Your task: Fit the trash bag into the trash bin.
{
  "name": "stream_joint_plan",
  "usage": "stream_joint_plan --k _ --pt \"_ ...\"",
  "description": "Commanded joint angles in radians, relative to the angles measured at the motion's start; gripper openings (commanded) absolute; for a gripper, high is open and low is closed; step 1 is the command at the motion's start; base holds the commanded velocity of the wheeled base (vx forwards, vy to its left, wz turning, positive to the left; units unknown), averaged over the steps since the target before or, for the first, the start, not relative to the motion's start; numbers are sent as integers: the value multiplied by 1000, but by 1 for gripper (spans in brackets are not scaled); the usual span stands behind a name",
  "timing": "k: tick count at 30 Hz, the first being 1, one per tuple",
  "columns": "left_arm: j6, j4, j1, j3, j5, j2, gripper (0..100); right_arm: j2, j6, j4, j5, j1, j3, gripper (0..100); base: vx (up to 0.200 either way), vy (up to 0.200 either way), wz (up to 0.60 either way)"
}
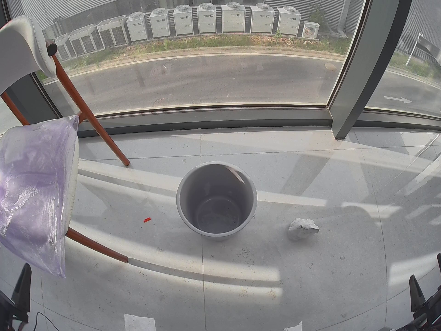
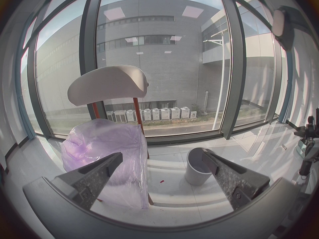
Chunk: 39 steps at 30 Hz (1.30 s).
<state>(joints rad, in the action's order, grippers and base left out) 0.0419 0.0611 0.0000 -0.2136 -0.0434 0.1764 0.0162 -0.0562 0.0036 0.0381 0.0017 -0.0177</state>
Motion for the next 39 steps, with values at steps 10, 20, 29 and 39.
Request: stream_joint_plan --k 10,20,29,39 --pt "-59 105 163 -394 0 865 100 -16 1 -1 2 1 18 100 0 0 0" --pt "19 106 436 -532 -184 1081 100 -16 2 -1 2 1 18 100 0 0 0" --pt "52 155 397 -471 -222 1178 100 -16 7 1 2 1 18 100 0 0 0" --pt "53 266 255 -429 -205 1261 100 -16 9 1 0 0 18 100 0 0 0"
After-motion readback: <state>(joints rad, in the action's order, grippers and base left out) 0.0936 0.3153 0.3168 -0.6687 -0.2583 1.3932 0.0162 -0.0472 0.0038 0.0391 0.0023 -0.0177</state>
